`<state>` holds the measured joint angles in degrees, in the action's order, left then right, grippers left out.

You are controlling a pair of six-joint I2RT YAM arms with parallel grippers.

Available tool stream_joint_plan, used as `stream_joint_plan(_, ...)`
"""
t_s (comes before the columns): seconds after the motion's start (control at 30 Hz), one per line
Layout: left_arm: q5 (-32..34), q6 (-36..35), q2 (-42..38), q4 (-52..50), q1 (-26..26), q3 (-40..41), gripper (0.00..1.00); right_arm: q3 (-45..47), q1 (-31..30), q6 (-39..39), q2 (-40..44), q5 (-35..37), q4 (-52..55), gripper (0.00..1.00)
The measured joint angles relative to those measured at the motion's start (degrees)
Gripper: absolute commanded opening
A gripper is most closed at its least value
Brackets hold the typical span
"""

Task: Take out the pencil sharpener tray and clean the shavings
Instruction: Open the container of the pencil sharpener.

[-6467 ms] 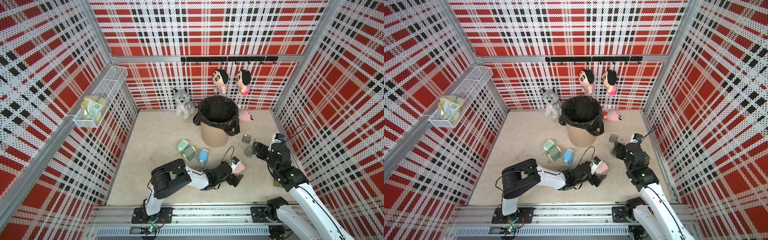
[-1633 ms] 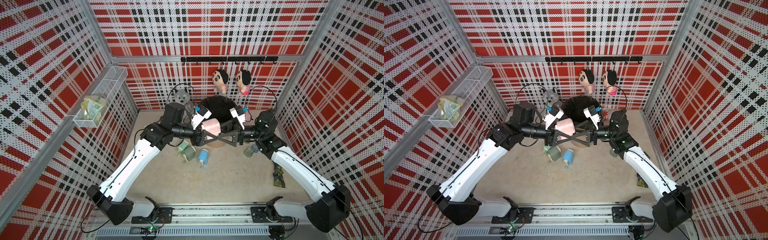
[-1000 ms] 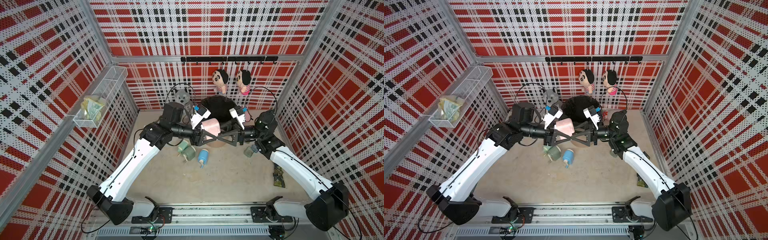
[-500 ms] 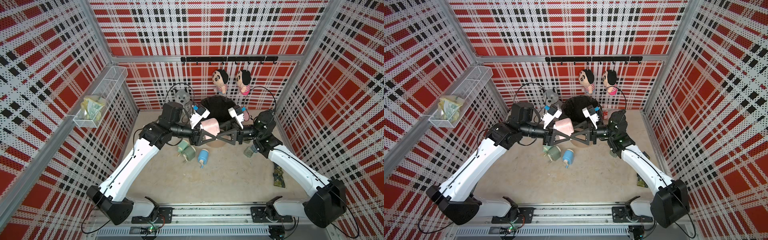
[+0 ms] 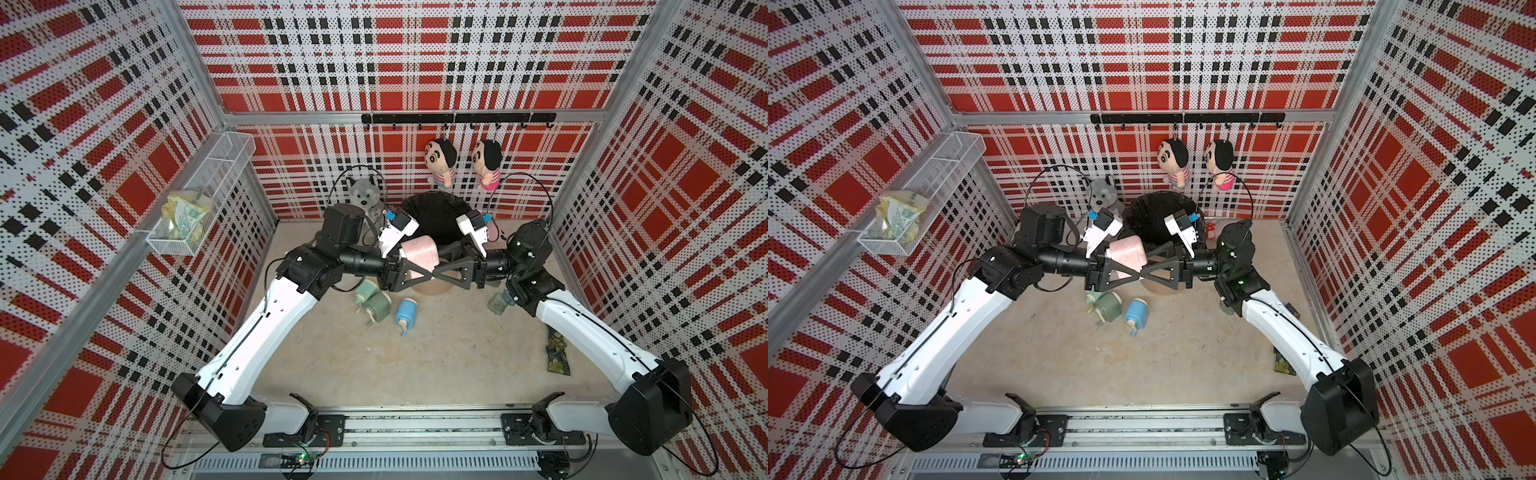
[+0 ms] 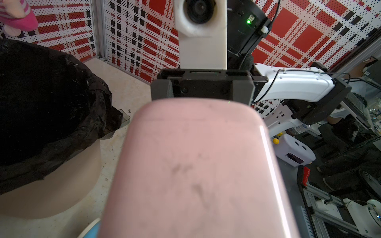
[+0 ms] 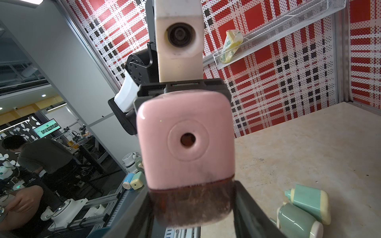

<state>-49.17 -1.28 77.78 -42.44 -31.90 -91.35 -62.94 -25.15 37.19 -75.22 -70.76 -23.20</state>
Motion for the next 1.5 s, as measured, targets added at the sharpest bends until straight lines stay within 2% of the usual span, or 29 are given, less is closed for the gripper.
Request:
stream_joint_plan(0.37,0.4,0.5,-0.5,1.7,0.3,0.0,0.45,0.0,5.0,5.4,-0.1,-2.2,-6.2,0.47)
stream_joint_plan(0.8,0.8,0.5,-0.5,1.8,1.0,0.0,0.45,0.0,7.6,8.9,-1.0,-4.2,-10.1,0.47)
stream_joint_plan(1.17,1.8,0.4,-0.6,1.7,2.0,0.0,0.45,0.0,12.3,12.9,-4.3,-3.8,-12.9,0.47)
stream_joint_plan(1.3,3.8,0.4,-0.6,1.7,2.0,0.0,0.44,-0.1,13.4,14.0,-5.8,-3.1,-13.1,0.48)
stream_joint_plan(1.5,11.0,0.8,-0.6,1.7,2.0,0.0,0.44,-3.9,15.6,14.7,-8.4,0.9,-9.2,0.48)
